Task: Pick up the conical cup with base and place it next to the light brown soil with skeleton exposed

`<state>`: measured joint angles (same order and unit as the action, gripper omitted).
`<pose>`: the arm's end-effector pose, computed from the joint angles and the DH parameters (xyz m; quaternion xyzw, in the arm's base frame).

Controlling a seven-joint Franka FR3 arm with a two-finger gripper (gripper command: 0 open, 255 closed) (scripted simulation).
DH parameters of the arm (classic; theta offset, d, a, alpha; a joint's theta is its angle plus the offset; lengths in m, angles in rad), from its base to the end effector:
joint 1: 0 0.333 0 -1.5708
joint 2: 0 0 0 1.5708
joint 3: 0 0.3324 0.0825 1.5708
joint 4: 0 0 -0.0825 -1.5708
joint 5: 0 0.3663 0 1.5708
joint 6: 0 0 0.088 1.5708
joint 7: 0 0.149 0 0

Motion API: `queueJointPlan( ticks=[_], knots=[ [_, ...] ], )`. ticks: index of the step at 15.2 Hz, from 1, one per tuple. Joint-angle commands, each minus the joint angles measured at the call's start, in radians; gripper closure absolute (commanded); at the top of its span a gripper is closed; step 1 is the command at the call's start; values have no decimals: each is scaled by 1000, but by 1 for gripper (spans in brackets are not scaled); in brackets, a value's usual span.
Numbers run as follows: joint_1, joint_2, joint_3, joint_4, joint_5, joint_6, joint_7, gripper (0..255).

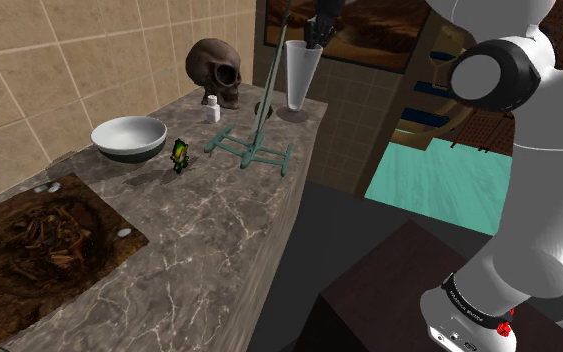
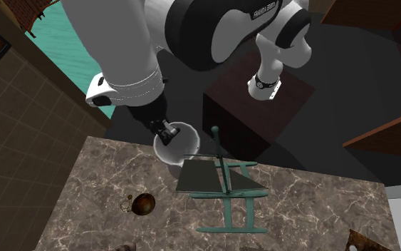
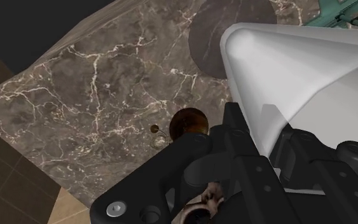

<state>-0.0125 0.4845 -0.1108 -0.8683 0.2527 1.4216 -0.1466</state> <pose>0.6658 -0.0192 0.6101 -0.9937 -0.0419 -0.0471 0.0930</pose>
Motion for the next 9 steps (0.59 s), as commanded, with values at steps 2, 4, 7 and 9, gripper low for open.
queueJointPlan(
  ticks=[2,4,7,9],
  knots=[
    [-16,74,6,173,10,-97,20,255],
    [-32,152,15,331,17,-174,38,255],
    [54,-59,3,-26,-10,-22,59,255],
    [95,-132,11,-139,-26,26,90,255]
  ],
)
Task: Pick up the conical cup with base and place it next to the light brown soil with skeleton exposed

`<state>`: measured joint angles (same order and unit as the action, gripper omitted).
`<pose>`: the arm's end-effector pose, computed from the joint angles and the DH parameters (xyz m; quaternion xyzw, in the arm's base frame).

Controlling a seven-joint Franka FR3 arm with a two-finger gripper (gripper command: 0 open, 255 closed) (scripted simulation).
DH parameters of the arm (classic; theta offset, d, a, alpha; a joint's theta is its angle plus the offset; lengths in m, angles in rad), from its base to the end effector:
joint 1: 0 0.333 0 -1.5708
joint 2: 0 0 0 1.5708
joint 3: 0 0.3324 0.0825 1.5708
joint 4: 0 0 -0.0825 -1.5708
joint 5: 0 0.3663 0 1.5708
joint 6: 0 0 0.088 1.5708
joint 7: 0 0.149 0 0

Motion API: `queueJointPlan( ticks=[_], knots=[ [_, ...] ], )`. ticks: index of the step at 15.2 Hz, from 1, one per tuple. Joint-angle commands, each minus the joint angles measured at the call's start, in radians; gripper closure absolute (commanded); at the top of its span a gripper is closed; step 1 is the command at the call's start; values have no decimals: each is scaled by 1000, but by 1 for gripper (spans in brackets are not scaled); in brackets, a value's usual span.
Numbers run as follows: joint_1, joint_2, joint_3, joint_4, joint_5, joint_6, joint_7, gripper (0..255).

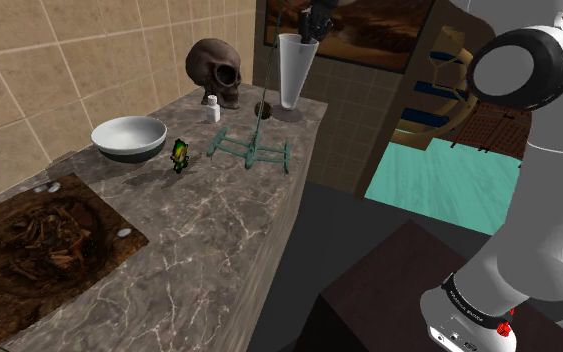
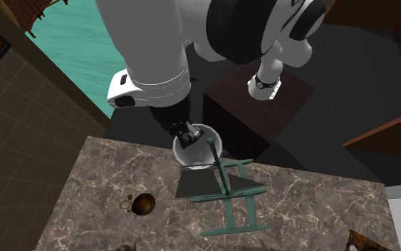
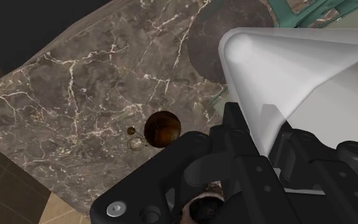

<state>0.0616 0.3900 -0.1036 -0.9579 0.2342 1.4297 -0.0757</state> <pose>0.6413 0.0270 0.6330 -0.9937 -0.0427 -0.0463 0.0929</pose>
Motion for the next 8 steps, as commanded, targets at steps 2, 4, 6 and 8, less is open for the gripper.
queueJointPlan(
  ticks=[2,4,6,8],
  knots=[
    [58,-95,14,-137,-21,56,54,255],
    [92,-143,27,-208,-33,86,93,255],
    [124,-183,42,-266,-44,112,133,255],
    [154,-217,59,-314,-54,134,174,255]
  ],
)
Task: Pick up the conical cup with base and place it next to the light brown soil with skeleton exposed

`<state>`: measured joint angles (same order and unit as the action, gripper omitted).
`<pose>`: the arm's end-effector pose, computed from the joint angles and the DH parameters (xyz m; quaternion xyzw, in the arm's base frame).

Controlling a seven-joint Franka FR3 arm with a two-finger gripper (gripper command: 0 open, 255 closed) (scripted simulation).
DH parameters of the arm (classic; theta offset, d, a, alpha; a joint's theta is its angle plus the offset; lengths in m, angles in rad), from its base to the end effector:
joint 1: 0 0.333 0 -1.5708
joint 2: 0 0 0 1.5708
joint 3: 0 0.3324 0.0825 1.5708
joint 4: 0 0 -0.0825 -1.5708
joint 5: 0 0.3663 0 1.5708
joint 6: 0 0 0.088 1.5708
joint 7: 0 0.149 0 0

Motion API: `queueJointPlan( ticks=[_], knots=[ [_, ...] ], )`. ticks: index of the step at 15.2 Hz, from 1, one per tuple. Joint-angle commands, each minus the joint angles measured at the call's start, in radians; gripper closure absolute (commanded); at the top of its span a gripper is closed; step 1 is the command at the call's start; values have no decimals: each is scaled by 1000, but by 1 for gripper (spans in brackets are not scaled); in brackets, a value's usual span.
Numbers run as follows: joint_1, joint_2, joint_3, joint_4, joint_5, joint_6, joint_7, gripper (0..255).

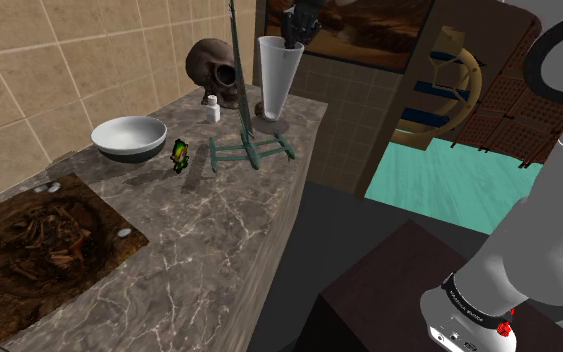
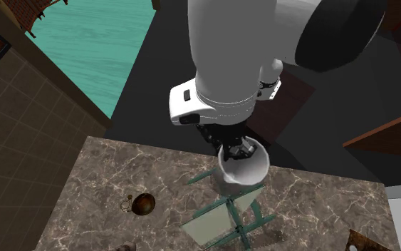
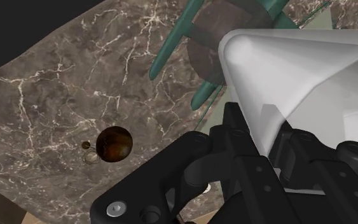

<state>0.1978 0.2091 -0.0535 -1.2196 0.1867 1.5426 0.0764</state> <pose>0.5936 0.1188 0.6390 -0.9936 -0.0426 -0.0468 0.0931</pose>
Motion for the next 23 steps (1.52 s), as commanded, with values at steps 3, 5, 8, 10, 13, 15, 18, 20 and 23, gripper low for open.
queueJointPlan(
  ticks=[3,5,8,10,13,15,18,20,23],
  knots=[
    [61,-77,35,-109,-21,49,87,255],
    [88,-97,55,-138,-29,64,131,255],
    [129,-119,85,-169,-42,84,199,255],
    [155,-128,106,-182,-51,95,245,255],
    [195,-133,138,-191,-64,107,315,255],
    [221,-131,159,-189,-74,114,362,255],
    [262,-119,191,-176,-90,121,434,255],
    [289,-105,212,-160,-103,123,482,255],
    [332,-76,243,-123,-125,121,554,255]
  ],
)
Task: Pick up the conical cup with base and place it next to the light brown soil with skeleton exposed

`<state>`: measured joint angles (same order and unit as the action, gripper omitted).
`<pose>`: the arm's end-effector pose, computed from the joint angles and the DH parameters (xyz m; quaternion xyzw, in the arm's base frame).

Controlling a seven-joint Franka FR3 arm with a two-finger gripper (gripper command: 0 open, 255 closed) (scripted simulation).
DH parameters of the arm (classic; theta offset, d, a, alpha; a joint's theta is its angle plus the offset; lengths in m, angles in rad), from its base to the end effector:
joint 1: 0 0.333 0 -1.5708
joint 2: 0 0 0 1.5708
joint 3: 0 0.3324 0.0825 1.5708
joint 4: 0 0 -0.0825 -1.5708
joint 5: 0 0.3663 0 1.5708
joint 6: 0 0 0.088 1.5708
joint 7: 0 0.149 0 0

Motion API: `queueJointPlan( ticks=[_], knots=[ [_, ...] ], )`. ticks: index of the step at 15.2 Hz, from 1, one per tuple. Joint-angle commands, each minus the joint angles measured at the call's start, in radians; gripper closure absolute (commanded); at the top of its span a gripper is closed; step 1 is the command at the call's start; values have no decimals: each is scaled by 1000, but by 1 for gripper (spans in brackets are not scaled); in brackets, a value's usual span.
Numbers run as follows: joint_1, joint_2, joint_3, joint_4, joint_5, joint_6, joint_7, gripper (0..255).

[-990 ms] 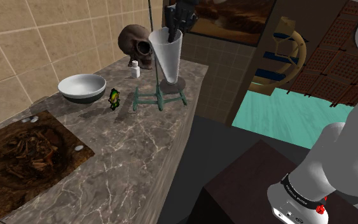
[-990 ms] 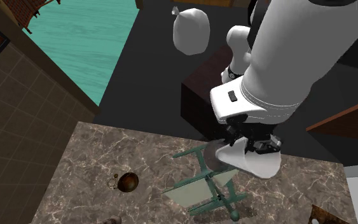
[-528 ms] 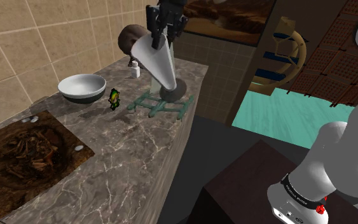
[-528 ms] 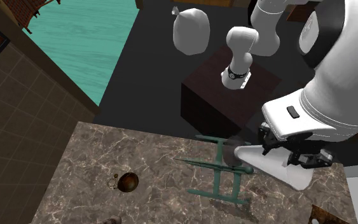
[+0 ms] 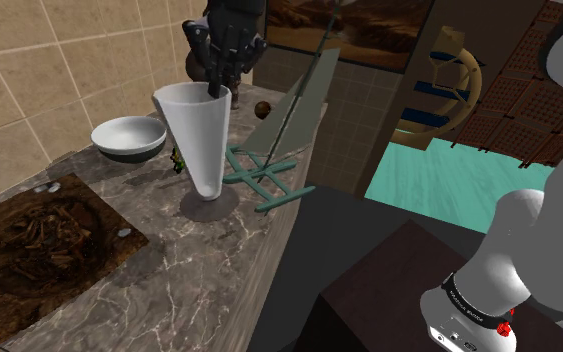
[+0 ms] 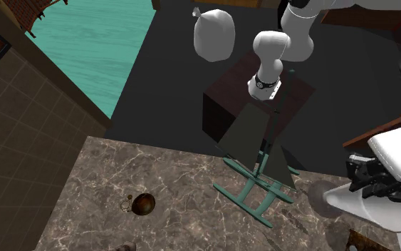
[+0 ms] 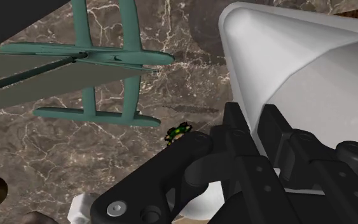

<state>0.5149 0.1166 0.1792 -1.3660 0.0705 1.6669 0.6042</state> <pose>0.4528 0.3805 0.6392 -0.9937 -0.0430 -0.0465 0.0924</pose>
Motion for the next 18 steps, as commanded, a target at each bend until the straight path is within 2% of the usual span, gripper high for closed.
queueJointPlan(
  ticks=[1,7,12,18],
  knots=[
    [30,29,21,39,-17,-4,51,255],
    [131,132,73,174,-78,-32,194,255],
    [230,258,101,354,-141,-86,300,255],
    [210,201,100,184,-123,28,294,255]
  ],
)
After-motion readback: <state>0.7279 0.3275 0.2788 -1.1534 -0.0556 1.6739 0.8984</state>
